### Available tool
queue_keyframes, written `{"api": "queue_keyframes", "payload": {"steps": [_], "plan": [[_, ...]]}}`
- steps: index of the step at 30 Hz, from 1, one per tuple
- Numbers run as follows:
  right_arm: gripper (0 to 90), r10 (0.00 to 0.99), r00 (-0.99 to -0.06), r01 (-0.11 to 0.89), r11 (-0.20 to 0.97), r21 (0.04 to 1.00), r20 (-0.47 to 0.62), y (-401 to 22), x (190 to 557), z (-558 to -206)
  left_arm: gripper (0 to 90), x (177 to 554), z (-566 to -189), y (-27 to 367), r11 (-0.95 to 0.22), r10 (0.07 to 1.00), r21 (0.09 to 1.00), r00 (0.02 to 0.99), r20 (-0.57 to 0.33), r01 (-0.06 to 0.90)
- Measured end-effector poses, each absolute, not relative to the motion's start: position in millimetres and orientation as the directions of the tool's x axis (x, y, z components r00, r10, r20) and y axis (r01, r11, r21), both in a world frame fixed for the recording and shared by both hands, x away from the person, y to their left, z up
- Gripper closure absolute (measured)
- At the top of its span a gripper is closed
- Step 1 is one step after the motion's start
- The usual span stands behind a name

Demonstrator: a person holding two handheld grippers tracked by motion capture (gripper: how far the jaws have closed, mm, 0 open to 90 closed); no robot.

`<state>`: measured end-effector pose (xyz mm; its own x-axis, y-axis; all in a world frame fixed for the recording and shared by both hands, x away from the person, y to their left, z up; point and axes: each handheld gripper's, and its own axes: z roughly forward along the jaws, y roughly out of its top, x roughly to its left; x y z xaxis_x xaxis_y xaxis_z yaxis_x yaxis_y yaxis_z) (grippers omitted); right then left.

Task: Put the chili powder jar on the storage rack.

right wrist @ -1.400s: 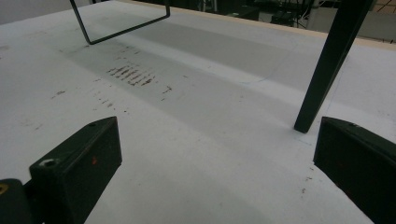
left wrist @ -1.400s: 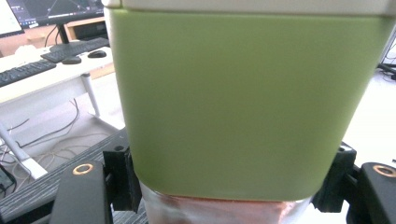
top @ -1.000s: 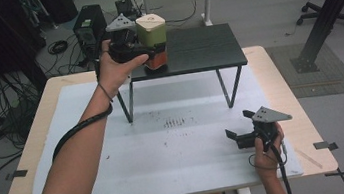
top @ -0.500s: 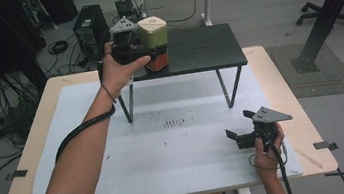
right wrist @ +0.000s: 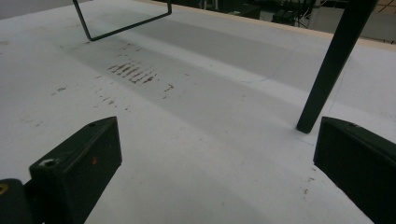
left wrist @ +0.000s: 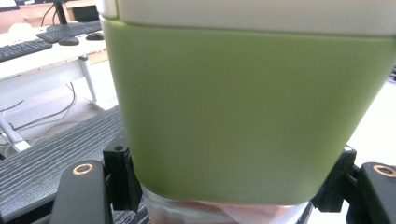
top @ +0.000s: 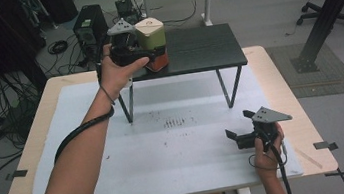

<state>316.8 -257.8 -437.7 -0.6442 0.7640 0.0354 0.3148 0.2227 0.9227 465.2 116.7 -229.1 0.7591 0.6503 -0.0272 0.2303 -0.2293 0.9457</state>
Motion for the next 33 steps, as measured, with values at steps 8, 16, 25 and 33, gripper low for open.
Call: {"api": "queue_keyframes", "payload": {"steps": [8, 16, 25, 33], "plan": [[0.7, 0.765, -0.643, 0.310, 0.222, 0.924, 0.032, -257.9, 316.3, -437.5, 29.2, 465.7, -229.1, 116.2, -0.228, 0.655, 0.946, 0.756, -0.028, 0.233], [0.7, 0.767, -0.641, 0.308, 0.219, 0.926, 0.032, -258.3, 315.9, -437.3, 29.2, 465.7, -229.3, 116.2, -0.226, 0.655, 0.946, 0.755, -0.029, 0.232], [0.7, 0.767, -0.641, 0.310, 0.221, 0.925, 0.032, -258.4, 316.0, -437.3, 29.2, 466.0, -228.7, 116.4, -0.230, 0.654, 0.944, 0.756, -0.029, 0.235], [0.7, 0.767, -0.641, 0.310, 0.225, 0.924, 0.029, -258.4, 316.3, -437.4, 29.2, 465.9, -228.7, 116.4, -0.231, 0.655, 0.944, 0.755, -0.028, 0.235]]}}
